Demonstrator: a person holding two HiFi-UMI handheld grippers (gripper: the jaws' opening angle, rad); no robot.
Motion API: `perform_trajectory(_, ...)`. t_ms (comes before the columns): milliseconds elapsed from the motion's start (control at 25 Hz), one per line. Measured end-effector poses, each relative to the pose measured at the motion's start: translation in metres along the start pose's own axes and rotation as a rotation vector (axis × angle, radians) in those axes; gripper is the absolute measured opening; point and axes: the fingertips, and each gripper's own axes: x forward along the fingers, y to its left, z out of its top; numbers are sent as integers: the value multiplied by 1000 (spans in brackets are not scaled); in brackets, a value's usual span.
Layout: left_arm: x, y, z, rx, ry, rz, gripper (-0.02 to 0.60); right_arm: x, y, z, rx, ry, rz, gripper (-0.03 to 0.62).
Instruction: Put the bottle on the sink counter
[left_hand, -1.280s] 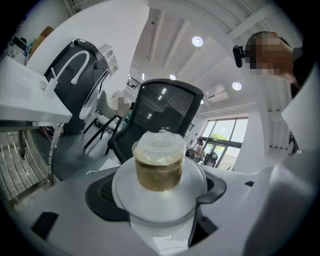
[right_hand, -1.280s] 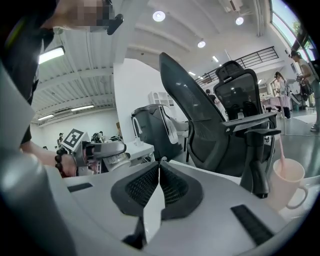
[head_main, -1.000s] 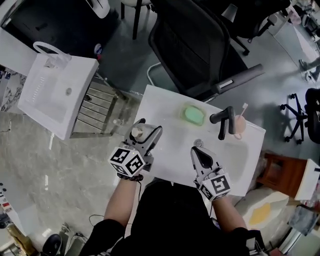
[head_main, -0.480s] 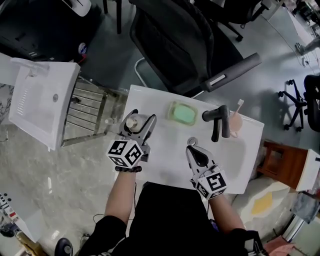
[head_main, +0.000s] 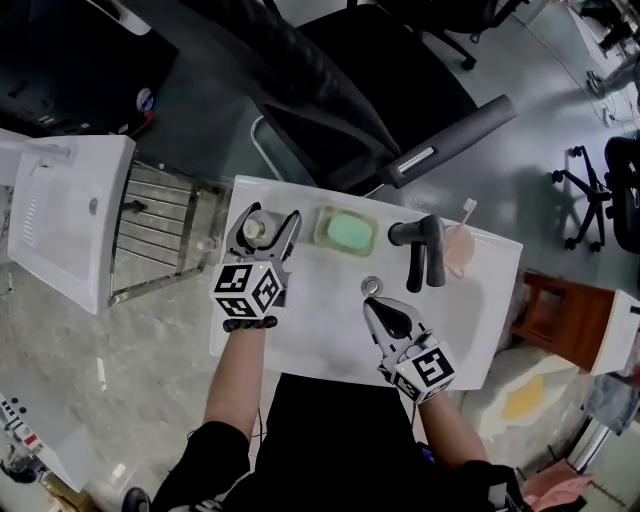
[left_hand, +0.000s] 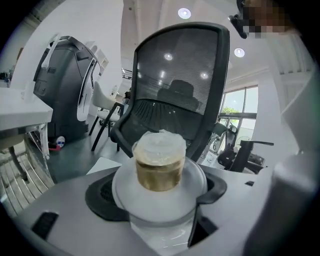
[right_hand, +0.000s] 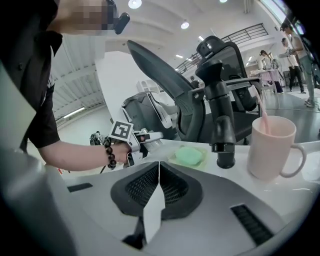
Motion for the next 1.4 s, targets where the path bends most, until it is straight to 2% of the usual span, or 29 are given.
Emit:
perform_trajectory(80,5,4,-5,27,25,29,356,-2,0,-2,16,-5,9,32)
perform_trajectory(240,17,4,-7,92,46,51,356,-8,-7,-9,116,-7,24,32)
perform_trajectory(440,28,7,-9,169,91,91,356,-11,-14,-15,120,-2,2,32)
perform_trajectory(680,37,10,-9,162,118,134,356,-10,-17,-12,191,-33,22,32)
perform_trajectory(880,39,5,-12,282,115,140,356,-9,-18,-11,203,-32,26,32)
perform_trajectory(1120,43,4,-13,372,106,175,356,-8,-23,-14,204,-25,14,32)
perform_trajectory(1360,45,3,-14,367,100,155,357,-10,-20,-18,198,-8,-3,32)
perform_trajectory(1400,44,3,-14,348,95,141,382,-11,-18,-18,200,-9,-2,32)
